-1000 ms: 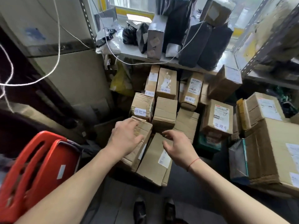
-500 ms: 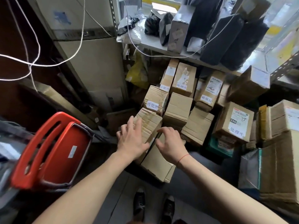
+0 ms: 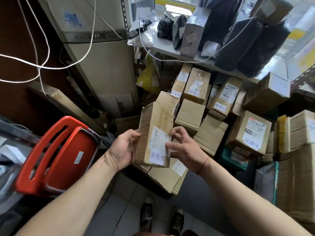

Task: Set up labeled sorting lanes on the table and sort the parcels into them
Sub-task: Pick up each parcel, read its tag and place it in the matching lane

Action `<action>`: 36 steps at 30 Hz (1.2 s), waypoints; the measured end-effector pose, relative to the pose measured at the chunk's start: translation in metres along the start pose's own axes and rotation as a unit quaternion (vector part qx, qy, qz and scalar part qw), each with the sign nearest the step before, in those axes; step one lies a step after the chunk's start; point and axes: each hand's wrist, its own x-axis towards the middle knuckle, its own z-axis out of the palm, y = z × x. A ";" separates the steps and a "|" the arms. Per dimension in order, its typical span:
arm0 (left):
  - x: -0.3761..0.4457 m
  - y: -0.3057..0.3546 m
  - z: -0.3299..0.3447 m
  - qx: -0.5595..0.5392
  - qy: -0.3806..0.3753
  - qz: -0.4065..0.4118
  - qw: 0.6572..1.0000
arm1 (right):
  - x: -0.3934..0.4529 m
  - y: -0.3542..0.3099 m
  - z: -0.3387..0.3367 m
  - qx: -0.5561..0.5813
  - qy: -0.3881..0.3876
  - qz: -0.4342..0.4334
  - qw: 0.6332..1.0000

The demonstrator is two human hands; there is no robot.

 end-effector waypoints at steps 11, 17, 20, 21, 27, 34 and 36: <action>0.001 0.006 -0.001 0.274 0.083 0.094 0.954 | 0.005 -0.001 -0.005 -0.056 0.049 -0.007 0.997; 0.004 -0.002 -0.006 0.339 0.082 0.074 0.934 | 0.004 0.010 -0.003 -0.072 0.086 -0.005 0.994; 0.001 0.002 0.000 0.349 0.076 0.063 0.932 | 0.001 0.011 -0.005 -0.066 0.106 -0.005 0.992; 0.001 0.005 0.002 0.349 0.071 0.060 0.933 | -0.001 0.011 -0.006 -0.064 0.109 -0.006 0.992; 0.004 0.020 0.027 0.380 0.025 0.068 0.922 | -0.026 -0.003 -0.019 -0.045 0.131 -0.008 0.990; 0.017 0.008 0.076 0.390 -0.057 0.064 0.917 | -0.080 -0.011 -0.045 -0.019 0.211 -0.057 0.976; 0.013 0.002 0.095 0.399 -0.079 0.063 0.911 | -0.100 -0.013 -0.051 -0.023 0.234 -0.071 0.969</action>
